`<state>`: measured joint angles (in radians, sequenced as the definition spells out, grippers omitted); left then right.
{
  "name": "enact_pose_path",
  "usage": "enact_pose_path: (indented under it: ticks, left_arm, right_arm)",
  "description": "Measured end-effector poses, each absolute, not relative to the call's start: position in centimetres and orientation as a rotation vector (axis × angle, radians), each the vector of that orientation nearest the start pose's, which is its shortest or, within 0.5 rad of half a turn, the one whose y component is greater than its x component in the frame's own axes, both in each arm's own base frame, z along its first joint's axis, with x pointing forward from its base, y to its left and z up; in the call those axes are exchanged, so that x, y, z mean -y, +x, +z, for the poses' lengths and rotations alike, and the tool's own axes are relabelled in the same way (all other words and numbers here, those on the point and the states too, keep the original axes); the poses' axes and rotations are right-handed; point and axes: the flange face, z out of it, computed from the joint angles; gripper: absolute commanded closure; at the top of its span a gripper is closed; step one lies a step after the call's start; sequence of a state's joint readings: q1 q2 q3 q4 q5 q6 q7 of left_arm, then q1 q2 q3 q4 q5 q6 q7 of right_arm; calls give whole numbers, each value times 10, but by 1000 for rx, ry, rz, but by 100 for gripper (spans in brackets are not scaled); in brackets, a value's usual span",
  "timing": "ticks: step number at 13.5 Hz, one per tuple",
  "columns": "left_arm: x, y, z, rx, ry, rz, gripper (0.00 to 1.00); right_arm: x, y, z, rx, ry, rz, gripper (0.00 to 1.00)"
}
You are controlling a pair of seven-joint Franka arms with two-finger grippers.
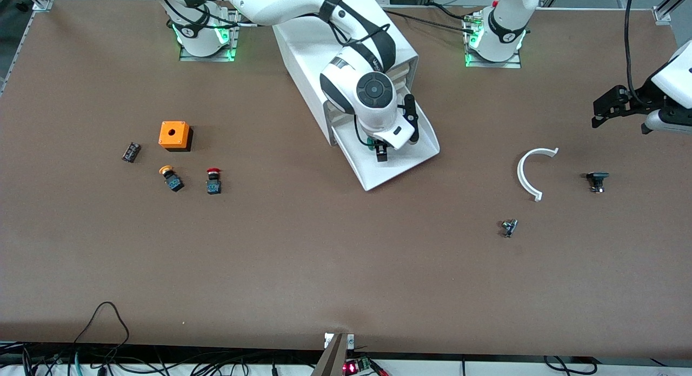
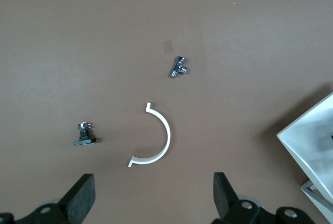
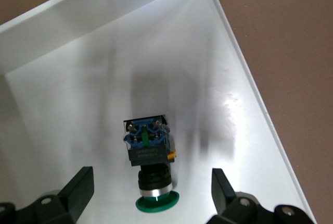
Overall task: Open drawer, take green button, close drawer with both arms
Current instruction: 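Grasp the green-capped button inside the drawer with the right gripper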
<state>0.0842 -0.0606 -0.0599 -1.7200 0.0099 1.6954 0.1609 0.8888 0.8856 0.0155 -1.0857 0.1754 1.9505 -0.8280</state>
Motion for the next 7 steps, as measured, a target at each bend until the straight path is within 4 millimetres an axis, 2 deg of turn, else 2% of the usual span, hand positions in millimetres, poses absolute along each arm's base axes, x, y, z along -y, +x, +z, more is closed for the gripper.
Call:
enact_pose_path:
  ticks: [7]
  left_arm:
    - [-13, 545, 598, -215, -3117, -54, 0]
  right_arm:
    - [-618, 461, 267, -2446, 2209, -46, 1]
